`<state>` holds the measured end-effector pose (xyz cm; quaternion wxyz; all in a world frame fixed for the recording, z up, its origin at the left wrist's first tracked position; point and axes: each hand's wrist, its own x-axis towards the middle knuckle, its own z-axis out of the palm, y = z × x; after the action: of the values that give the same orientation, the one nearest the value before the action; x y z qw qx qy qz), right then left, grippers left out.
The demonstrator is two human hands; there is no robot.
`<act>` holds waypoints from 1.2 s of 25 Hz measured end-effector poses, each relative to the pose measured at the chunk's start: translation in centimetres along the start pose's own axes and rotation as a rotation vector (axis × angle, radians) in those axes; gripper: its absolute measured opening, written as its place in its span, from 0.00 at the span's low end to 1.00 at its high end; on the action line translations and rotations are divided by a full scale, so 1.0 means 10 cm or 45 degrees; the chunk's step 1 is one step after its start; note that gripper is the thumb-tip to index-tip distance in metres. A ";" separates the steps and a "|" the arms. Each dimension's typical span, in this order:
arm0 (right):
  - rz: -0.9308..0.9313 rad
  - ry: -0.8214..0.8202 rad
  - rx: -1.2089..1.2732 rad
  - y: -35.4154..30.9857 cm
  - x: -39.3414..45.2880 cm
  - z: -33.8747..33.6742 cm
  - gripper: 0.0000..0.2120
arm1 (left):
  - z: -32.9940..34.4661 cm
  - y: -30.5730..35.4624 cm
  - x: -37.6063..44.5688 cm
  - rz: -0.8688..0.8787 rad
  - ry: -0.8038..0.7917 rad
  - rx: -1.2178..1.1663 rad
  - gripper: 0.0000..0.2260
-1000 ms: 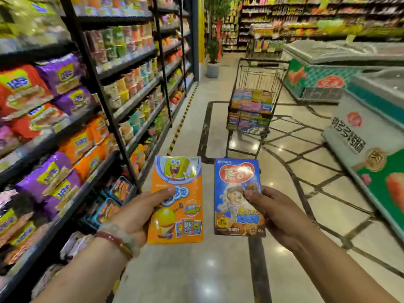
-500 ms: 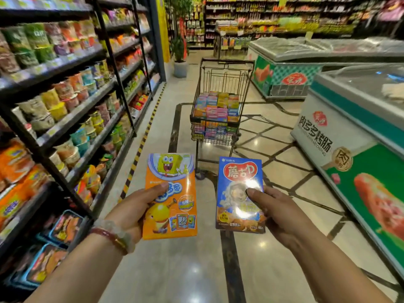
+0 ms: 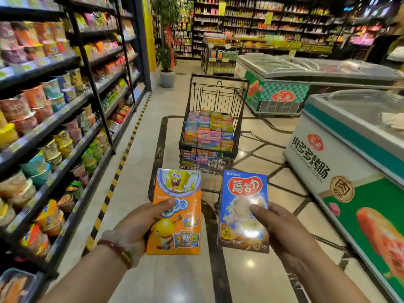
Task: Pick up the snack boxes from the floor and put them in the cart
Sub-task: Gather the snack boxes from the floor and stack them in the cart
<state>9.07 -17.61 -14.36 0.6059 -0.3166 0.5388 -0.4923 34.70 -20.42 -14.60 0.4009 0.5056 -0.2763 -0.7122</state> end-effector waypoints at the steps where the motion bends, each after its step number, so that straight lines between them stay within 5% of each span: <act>1: -0.004 0.013 0.019 -0.07 0.17 0.07 0.20 | -0.02 0.15 0.18 -0.010 -0.029 0.005 0.16; 6: -0.041 0.087 0.068 -0.36 0.86 0.31 0.24 | -0.04 0.83 0.96 -0.014 -0.129 0.095 0.22; 14: -0.037 0.072 0.133 -0.68 1.95 0.40 0.22 | 0.05 1.39 1.92 -0.027 -0.178 0.101 0.19; 30: 0.120 -0.041 0.173 -1.45 4.97 0.21 0.13 | 0.50 2.51 4.48 -0.098 0.025 -0.024 0.14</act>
<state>4.14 -69.06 -17.58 0.6571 -0.2568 0.5087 -0.4934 29.79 -71.78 -15.14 0.3807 0.5191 -0.2460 -0.7246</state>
